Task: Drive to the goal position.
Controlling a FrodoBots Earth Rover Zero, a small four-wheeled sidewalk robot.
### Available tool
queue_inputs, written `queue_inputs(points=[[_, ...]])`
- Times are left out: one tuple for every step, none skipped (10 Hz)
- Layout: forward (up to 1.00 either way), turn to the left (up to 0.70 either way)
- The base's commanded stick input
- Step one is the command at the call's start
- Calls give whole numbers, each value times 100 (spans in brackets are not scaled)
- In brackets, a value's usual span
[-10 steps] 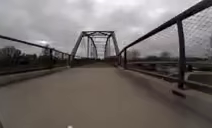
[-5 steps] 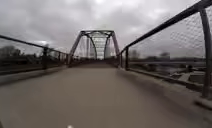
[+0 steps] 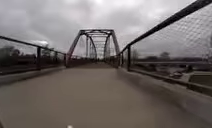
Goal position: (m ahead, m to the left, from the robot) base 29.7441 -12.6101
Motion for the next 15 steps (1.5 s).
queue_inputs(points=[[100, 0], [100, 0], [100, 0], [100, 0], [100, 0], [100, 0], [100, 0], [100, 0], [100, 0], [100, 18], [100, 40], [100, 22], [100, 7], [100, 0], [100, 0]])
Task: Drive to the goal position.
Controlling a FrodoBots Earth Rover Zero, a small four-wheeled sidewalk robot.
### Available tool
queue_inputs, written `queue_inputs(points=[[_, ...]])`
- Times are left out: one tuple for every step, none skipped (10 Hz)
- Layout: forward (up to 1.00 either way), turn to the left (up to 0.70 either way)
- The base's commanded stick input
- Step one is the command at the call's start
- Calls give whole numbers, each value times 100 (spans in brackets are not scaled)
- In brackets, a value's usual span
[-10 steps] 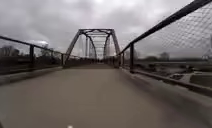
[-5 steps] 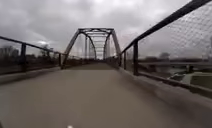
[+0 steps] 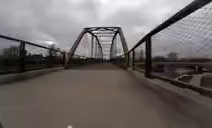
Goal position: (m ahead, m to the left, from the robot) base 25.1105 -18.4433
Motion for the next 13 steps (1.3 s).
queue_inputs(points=[[100, 0], [100, 0], [100, 0], [100, 0], [100, 0], [100, 0], [100, 0], [100, 0], [100, 0], [100, 0], [100, 0], [100, 0], [100, 0]])
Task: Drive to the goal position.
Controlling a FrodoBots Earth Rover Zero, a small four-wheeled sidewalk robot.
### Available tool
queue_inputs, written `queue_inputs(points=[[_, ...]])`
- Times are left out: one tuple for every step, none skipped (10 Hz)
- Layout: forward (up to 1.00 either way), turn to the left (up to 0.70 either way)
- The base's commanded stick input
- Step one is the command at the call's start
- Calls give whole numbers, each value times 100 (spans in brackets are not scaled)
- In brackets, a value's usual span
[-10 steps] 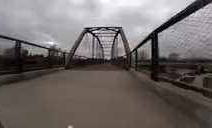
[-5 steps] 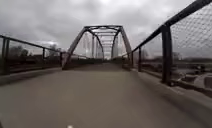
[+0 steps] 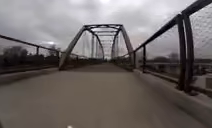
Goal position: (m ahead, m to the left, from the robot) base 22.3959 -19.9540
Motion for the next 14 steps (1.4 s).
queue_inputs(points=[[100, 0], [100, 0], [100, 0], [100, 0], [100, 0], [100, 0], [100, 0], [100, 0], [100, 0], [100, 0], [100, 0], [100, 0], [100, 0], [100, 0]])
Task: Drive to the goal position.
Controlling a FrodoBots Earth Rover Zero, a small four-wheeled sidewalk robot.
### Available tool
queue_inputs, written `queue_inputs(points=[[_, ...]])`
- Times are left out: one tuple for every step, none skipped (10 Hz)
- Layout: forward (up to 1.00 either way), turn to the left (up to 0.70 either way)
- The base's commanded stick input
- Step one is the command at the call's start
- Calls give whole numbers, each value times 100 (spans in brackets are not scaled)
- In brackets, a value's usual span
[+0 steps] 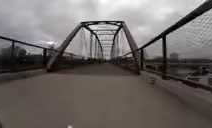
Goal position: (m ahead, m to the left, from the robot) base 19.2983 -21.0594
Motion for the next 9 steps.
queue_inputs(points=[[100, 0], [100, 0], [100, 0], [100, 0], [100, 0], [100, 0], [100, 0], [100, 0], [100, 0]])
